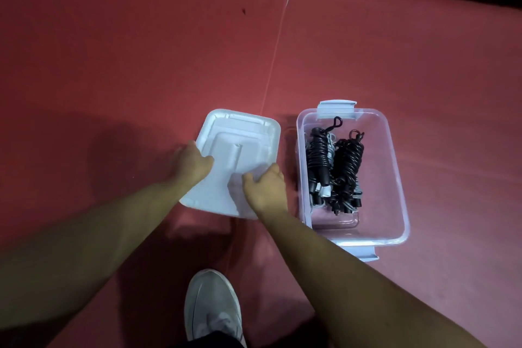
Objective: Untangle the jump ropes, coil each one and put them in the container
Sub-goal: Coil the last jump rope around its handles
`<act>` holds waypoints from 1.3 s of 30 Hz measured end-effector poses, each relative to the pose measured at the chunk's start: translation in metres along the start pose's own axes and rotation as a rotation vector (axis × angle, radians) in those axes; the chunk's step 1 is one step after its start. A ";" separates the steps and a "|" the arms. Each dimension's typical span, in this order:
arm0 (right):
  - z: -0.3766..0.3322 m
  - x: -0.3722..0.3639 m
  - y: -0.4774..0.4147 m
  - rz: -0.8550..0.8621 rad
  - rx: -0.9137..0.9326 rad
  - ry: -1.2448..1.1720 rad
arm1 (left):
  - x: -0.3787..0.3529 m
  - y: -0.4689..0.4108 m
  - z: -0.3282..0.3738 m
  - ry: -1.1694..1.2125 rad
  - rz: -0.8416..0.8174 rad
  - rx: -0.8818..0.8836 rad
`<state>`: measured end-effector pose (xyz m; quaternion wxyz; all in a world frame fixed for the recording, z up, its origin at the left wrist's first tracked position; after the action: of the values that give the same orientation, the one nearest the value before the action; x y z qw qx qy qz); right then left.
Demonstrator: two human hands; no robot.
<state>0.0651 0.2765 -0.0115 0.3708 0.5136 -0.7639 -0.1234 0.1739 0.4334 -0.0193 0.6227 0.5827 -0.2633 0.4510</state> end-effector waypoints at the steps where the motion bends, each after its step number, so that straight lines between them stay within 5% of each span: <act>1: -0.014 0.004 -0.001 0.019 0.055 -0.011 | 0.013 -0.004 0.001 -0.021 0.084 0.014; 7: -0.111 0.063 0.004 0.206 0.355 -0.167 | 0.099 -0.013 0.040 0.251 0.248 -0.029; 10: -0.142 0.114 0.009 0.231 0.413 -0.397 | 0.123 0.011 0.078 0.363 0.197 -0.142; 13: -0.165 0.162 0.027 0.233 0.602 -0.420 | 0.157 0.051 0.130 0.417 0.327 -0.353; 15: -0.177 0.181 0.045 0.249 0.800 -0.319 | 0.177 0.081 0.171 0.737 0.113 -0.488; 18: -0.179 0.191 0.064 0.276 1.028 -0.083 | 0.192 0.117 0.213 1.121 -0.288 -0.445; 21: -0.172 0.195 0.077 0.207 1.126 0.073 | 0.193 0.129 0.222 1.139 -0.153 -0.389; 25: -0.152 0.230 0.085 0.298 1.007 -0.044 | 0.177 0.134 0.214 1.309 -0.241 -0.413; 28: -0.123 0.266 0.069 0.440 0.727 0.005 | 0.157 0.142 0.207 1.318 -0.372 -0.398; 31: -0.089 0.279 0.053 0.310 0.360 -0.103 | 0.130 0.152 0.203 1.275 -0.569 -0.384; 34: -0.056 0.280 0.047 0.248 0.260 -0.202 | 0.102 0.154 0.198 1.269 -0.637 -0.357; 37: -0.025 0.287 0.048 0.316 0.252 -0.173 | 0.069 0.142 0.187 1.135 -0.498 -0.326; 39: -0.007 0.288 0.051 0.337 0.253 -0.058 | 0.050 0.131 0.179 0.780 -0.306 -0.336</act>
<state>-0.0218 0.0479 0.1493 0.2967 0.4171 -0.8588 0.0225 0.1182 0.2624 0.1197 0.8209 0.2918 0.0106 0.4908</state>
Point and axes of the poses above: each hand's wrist, its own y-axis away from the middle knuckle, its own x-axis out of the back of the hand, z = x × y, the point moved 4 cm from there along -y, towards the middle knuckle, and after that the axes turned 10 degrees about -y, right-handed, at the moved point
